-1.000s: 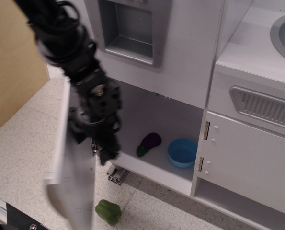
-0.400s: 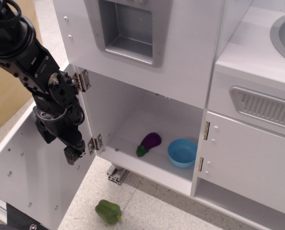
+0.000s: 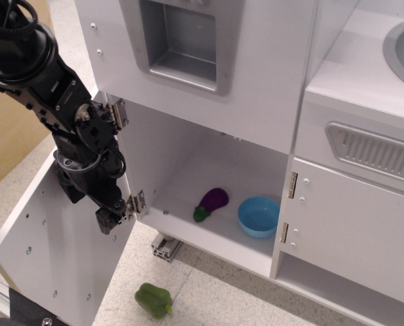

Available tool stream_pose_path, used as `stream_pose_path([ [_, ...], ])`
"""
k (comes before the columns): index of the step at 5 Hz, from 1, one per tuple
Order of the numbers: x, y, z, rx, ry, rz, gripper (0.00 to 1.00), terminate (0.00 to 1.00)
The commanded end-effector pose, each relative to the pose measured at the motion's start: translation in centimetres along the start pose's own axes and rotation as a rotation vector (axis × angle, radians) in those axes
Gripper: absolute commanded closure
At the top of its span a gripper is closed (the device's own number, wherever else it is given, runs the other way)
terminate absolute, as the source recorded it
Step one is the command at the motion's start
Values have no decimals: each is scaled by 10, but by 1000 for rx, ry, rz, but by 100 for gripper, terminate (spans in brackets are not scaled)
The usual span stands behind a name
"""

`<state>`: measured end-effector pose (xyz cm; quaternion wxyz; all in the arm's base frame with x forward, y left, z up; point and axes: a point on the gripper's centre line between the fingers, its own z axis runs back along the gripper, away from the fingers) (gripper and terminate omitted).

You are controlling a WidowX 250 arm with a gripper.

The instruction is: Open low fridge

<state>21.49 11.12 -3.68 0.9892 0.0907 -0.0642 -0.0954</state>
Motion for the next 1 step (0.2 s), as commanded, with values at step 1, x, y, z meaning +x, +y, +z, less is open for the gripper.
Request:
stream_pose_path([
  [1,4,10,8,20,-24,0,0,100],
])
